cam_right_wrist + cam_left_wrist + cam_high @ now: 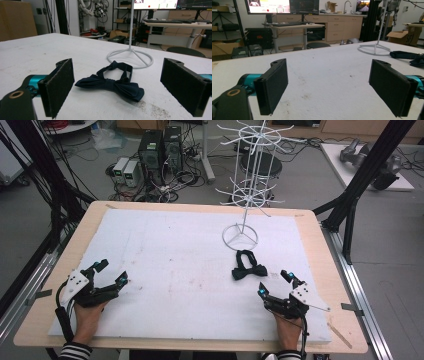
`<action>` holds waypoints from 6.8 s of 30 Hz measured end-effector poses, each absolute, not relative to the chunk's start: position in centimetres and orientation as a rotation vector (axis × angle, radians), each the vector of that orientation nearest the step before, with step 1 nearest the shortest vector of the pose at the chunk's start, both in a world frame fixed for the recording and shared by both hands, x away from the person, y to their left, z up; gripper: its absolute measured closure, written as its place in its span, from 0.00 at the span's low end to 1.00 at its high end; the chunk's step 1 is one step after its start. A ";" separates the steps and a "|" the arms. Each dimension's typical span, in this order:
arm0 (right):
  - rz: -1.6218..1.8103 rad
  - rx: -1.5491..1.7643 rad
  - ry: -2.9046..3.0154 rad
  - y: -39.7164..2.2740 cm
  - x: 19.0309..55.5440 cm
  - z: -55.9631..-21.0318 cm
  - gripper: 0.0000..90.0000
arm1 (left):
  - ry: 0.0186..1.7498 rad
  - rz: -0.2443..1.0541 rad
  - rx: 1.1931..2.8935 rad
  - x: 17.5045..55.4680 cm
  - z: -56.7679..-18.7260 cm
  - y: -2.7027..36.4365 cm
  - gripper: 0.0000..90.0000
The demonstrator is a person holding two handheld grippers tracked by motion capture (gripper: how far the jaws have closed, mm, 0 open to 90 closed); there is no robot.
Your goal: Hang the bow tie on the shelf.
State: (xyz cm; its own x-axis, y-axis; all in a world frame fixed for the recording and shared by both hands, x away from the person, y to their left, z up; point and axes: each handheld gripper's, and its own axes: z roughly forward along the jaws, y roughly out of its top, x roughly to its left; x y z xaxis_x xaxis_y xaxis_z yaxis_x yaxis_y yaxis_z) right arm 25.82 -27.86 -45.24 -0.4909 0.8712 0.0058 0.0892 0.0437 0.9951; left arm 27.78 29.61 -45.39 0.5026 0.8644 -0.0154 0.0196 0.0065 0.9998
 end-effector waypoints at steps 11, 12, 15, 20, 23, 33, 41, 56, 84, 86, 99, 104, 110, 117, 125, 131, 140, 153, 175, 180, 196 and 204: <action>1.510 0.981 1.668 -27.9 25.9 -45.2 0.12 | 0.820 0.806 1.412 27.7 -45.4 29.5 0.18; 1.511 0.982 1.667 -27.8 25.9 -45.2 0.12 | 0.817 0.808 1.410 27.6 -45.4 29.6 0.18; 1.514 0.986 1.668 -27.9 25.9 -45.2 0.12 | 0.817 0.809 1.409 27.6 -45.4 29.6 0.18; 1.514 0.992 1.663 -27.9 25.9 -45.2 0.12 | 0.818 0.809 1.412 27.6 -45.4 29.6 0.18; 1.508 1.004 1.665 -27.9 26.0 -45.2 0.12 | 0.817 0.811 1.412 27.6 -45.4 29.5 0.18; 1.488 1.036 1.681 -27.8 26.3 -45.1 0.16 | 0.821 0.806 1.413 27.7 -45.4 29.5 0.18; 1.466 1.090 1.681 -27.8 26.7 -44.8 0.14 | 0.824 0.806 1.413 27.7 -45.4 29.5 0.18; 1.461 1.148 1.753 -27.3 28.9 -40.9 0.13 | 0.824 0.805 1.416 27.7 -45.4 29.6 0.18; 1.230 1.298 2.003 -25.5 34.1 -40.0 0.21 | 0.829 0.802 1.418 27.8 -45.4 29.6 0.18; 1.220 1.313 2.016 -25.4 34.6 -40.0 0.25 | 0.828 0.802 1.417 27.8 -45.4 29.5 0.18; 1.041 1.370 2.159 -24.4 37.0 -40.6 0.36 | 0.830 0.802 1.417 27.7 -45.4 29.6 0.18; 0.975 1.379 2.198 -24.2 37.5 -40.9 0.43 | 0.831 0.800 1.416 27.8 -45.4 29.6 0.18; 0.944 1.412 2.226 -24.1 38.1 -40.8 0.47 | 0.832 0.799 1.417 27.8 -45.4 29.6 0.18; 0.881 1.455 2.244 -23.9 38.6 -40.9 0.51 | 0.831 0.799 1.417 27.8 -45.4 29.6 0.18; 0.842 1.484 2.268 -23.6 39.1 -41.1 0.58 | 0.831 0.798 1.417 27.8 -45.4 29.6 0.18; 0.817 1.520 2.269 -23.6 39.3 -41.5 0.59 | 0.830 0.799 1.417 27.8 -45.4 29.6 0.18; 0.831 1.558 2.278 -23.9 39.6 -41.8 0.64 | 0.831 0.798 1.416 27.8 -45.4 29.6 0.18; 0.797 1.533 2.327 -23.2 39.8 -42.1 0.84 | 0.829 0.798 1.416 27.8 -45.4 29.6 0.18; 0.797 1.409 2.297 -22.2 38.3 -40.6 0.87 | 0.828 0.799 1.417 27.8 -45.4 29.6 0.18; 0.824 1.390 2.278 -22.2 37.8 -40.1 0.87 | 0.828 0.800 1.416 27.8 -45.4 29.6 0.18; 0.935 1.294 2.212 -22.2 35.5 -37.9 0.87 | 0.828 0.800 1.417 27.8 -45.4 29.6 0.18; 0.987 1.216 2.175 -21.7 34.3 -37.0 0.87 | 0.828 0.799 1.416 27.8 -45.4 29.6 0.18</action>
